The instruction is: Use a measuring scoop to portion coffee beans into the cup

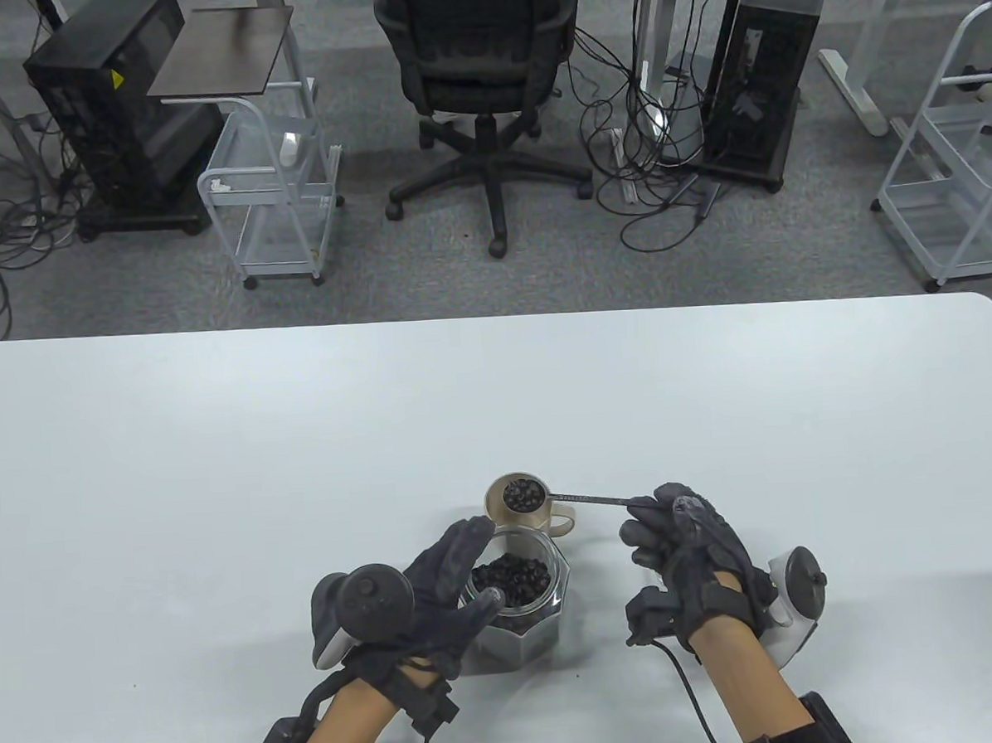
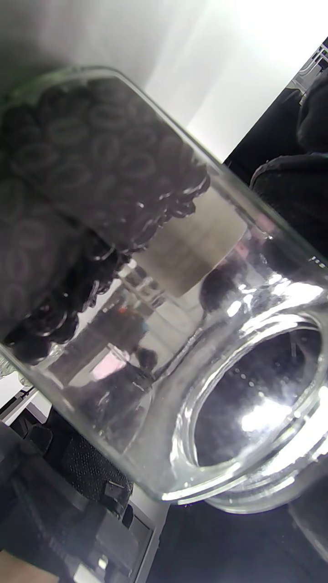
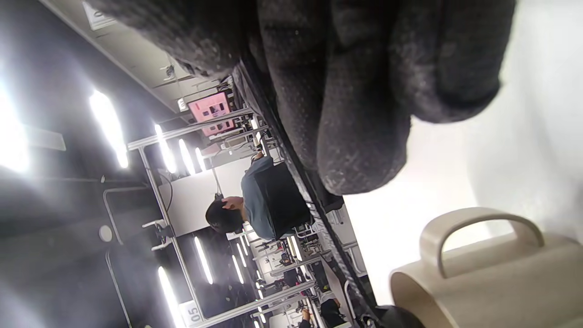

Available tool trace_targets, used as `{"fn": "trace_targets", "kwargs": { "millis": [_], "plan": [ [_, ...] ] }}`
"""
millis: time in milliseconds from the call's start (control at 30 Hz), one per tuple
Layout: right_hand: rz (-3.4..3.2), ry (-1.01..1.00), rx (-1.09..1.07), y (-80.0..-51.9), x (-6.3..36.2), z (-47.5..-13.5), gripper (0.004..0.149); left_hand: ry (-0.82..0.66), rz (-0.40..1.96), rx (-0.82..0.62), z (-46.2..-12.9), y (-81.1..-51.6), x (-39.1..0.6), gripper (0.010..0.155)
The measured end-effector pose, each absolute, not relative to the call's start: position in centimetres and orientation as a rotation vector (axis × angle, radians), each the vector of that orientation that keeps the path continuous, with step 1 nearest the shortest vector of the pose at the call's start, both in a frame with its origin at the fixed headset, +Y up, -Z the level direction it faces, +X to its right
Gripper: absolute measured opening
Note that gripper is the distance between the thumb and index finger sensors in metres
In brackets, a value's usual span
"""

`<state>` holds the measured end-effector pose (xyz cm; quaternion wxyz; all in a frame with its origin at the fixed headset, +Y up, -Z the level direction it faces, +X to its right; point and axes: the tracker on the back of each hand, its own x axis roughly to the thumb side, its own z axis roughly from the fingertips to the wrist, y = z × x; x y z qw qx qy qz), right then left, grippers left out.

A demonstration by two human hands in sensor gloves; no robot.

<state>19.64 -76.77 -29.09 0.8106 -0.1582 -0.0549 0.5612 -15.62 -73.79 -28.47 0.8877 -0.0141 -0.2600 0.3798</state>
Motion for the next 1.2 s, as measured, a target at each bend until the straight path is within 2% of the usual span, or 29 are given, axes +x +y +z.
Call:
{"fn": "trace_targets", "kwargs": {
  "millis": [133,333,533,633,867,1000,1200],
  "plan": [
    [1.304,-0.159,-0.285,-76.4,19.0,-29.1,0.044,-0.539,0.788,-0.034,-28.5,-73.8,-15.6,0.085],
    [1.543,-0.261,-0.069,-74.6,18.3,-29.2,0.044,-0.54,0.789,-0.032,-28.5,-73.8,-15.6,0.085],
    [1.977,-0.523,0.48,-70.4,16.6,-28.4,0.043,-0.54,0.796,-0.035,-28.5,-73.8,-15.6,0.085],
    [2.082,-0.596,0.618,-69.7,15.8,-27.8,0.043,-0.539,0.79,-0.039,-28.5,-73.8,-15.6,0.085],
    [1.986,-0.595,0.526,-70.2,16.3,-28.0,0.043,-0.54,0.798,-0.037,-28.5,-73.9,-15.6,0.085],
    [1.743,-0.525,0.236,-71.5,17.9,-28.4,0.043,-0.54,0.797,-0.037,-28.5,-73.9,-15.6,0.085],
    [1.471,-0.413,-0.034,-73.5,19.8,-28.7,0.043,-0.54,0.794,-0.043,-28.5,-73.9,-15.6,0.085]
  ]
}}
